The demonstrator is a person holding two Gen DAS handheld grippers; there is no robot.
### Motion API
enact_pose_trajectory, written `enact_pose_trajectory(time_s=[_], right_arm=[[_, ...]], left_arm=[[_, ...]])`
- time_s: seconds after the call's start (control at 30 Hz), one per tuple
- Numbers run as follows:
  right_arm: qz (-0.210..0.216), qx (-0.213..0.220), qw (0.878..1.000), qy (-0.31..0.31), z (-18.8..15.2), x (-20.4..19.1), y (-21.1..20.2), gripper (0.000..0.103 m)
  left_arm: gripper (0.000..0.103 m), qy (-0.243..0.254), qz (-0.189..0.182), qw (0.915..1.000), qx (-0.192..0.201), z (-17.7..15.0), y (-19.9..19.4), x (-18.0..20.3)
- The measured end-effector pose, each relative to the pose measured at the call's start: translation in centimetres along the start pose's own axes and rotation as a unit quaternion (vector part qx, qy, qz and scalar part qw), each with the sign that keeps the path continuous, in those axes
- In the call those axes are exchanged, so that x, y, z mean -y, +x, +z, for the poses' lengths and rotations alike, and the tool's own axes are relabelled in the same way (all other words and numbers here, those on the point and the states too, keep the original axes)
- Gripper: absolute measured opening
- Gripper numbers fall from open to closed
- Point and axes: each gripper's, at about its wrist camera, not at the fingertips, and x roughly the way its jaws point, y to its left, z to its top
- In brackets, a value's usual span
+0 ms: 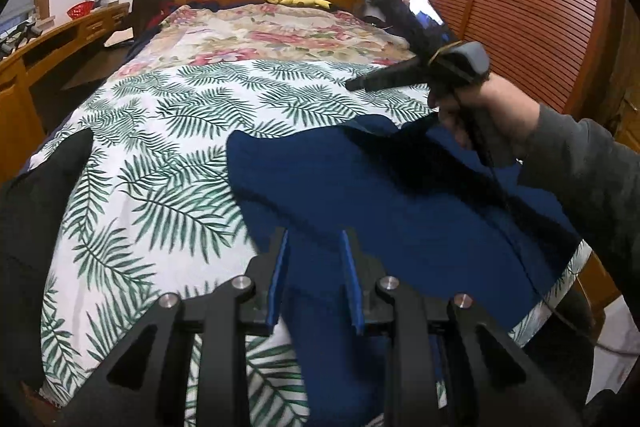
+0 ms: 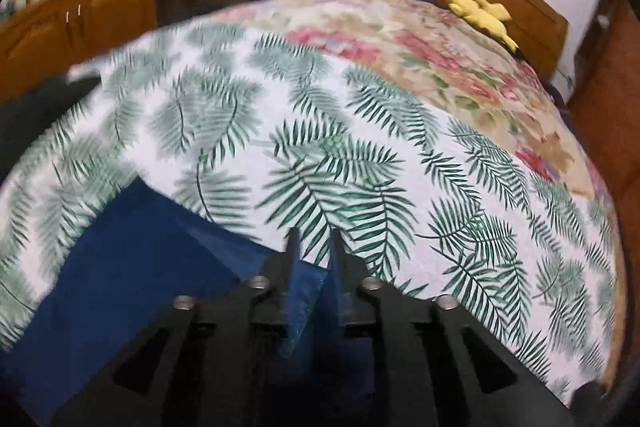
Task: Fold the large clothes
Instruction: 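Grasp the navy jacket's side edge with the right gripper while the left gripper holds the hem, then fold the grasped side panel over the jacket with the right gripper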
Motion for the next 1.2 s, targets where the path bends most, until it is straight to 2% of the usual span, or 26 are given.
enact_pose_trajectory(time_s=[0.07, 0.13, 0.27, 0.43, 0.57, 0.7, 0.83, 0.9, 0.97, 1.2], right_arm=[[0.011, 0.018, 1.000, 0.011, -0.8, 0.8, -2.2, 0.035], [0.015, 0.029, 0.999, 0.011, -1.8, 1.1, -4.1, 0.044], [0.023, 0.021, 1.000, -0.002, -5.3, 1.9, -7.7, 0.045], [0.032, 0.020, 0.999, 0.024, -11.7, 4.0, -12.8, 0.045], [0.011, 0.008, 0.999, 0.037, -18.2, 5.6, -16.6, 0.045], [-0.036, -0.013, 0.998, 0.049, -24.5, 6.9, -19.1, 0.046], [-0.057, -0.029, 0.995, 0.081, -29.2, 8.2, -20.6, 0.048], [-0.064, -0.029, 0.992, 0.104, -31.1, 8.5, -21.4, 0.051], [-0.060, -0.020, 0.989, 0.131, -32.5, 9.0, -22.4, 0.058], [-0.029, -0.022, 0.976, 0.212, -34.6, 10.6, -22.0, 0.067]], left_arm=[[0.024, 0.004, -0.003, 1.0000, 0.000, -0.1, 0.0, 0.8], [0.024, 0.006, -0.010, 0.9999, -0.004, -0.3, 0.2, 1.7], [0.024, 0.014, -0.017, 0.9997, -0.014, -0.8, 0.9, 3.8], [0.024, 0.034, -0.030, 0.9987, -0.022, -1.5, 1.3, 7.0], [0.024, 0.057, -0.030, 0.9975, -0.029, -2.1, 1.5, 9.4], [0.024, 0.068, -0.027, 0.9967, -0.036, -2.6, 1.7, 10.9], [0.024, 0.069, -0.026, 0.9965, -0.041, -2.8, 2.1, 11.6], [0.024, 0.069, -0.026, 0.9964, -0.042, -3.1, 2.2, 11.8], [0.024, 0.069, -0.024, 0.9964, -0.043, -3.4, 2.5, 11.8], [0.025, 0.068, -0.012, 0.9956, -0.063, -4.7, 4.8, 11.7]])
